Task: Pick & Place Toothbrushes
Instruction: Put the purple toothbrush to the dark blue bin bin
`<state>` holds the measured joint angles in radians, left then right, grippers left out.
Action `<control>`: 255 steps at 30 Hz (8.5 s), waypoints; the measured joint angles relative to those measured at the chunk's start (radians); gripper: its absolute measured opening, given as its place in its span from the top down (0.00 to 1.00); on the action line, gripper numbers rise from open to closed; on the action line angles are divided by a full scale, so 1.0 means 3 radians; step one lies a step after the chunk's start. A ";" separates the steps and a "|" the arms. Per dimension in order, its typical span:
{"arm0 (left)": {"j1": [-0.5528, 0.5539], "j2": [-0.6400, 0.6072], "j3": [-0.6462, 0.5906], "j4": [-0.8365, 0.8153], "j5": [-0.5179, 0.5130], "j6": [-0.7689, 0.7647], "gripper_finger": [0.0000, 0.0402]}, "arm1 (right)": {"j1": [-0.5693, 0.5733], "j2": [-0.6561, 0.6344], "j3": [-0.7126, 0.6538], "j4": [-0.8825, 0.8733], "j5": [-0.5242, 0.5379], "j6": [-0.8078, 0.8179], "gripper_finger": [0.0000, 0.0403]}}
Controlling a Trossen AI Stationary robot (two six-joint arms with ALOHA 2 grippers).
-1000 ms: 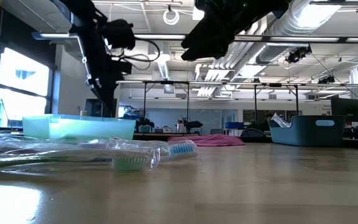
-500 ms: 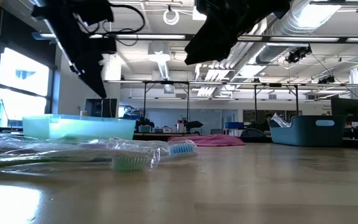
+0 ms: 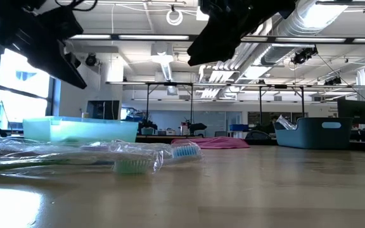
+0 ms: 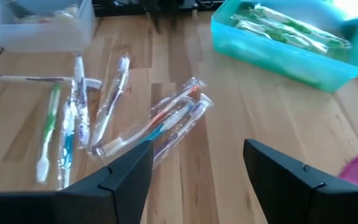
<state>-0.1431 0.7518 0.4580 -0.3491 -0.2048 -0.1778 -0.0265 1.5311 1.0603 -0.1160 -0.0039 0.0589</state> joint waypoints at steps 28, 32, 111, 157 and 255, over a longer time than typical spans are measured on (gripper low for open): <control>-0.0442 0.0385 0.0000 0.0026 0.0221 -0.0394 0.81 | 0.0000 0.0000 0.0000 0.0052 0.0019 0.0083 0.40; -0.0681 0.0574 0.0001 0.0033 0.0051 -0.0484 0.81 | 0.0000 0.0000 0.0000 0.0052 0.0019 0.0081 0.40; -0.1158 0.1873 0.0005 0.0422 0.0113 -0.1088 0.96 | 0.0001 0.0000 0.0000 0.0076 0.0018 0.0092 0.40; -0.1156 -0.0535 0.0000 0.0315 -0.1509 0.0056 0.99 | 0.0001 -0.0874 0.0003 -0.0452 -0.0420 0.0313 0.40; -0.0242 -0.0178 0.0002 0.1155 -0.0876 0.0067 0.91 | -0.0006 0.0594 0.0003 0.3039 -0.0079 -0.0275 0.96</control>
<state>-0.2157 0.6983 0.4584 -0.0025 -0.4675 -0.1578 -0.0284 1.7092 1.0611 0.7956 -0.0277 -0.0235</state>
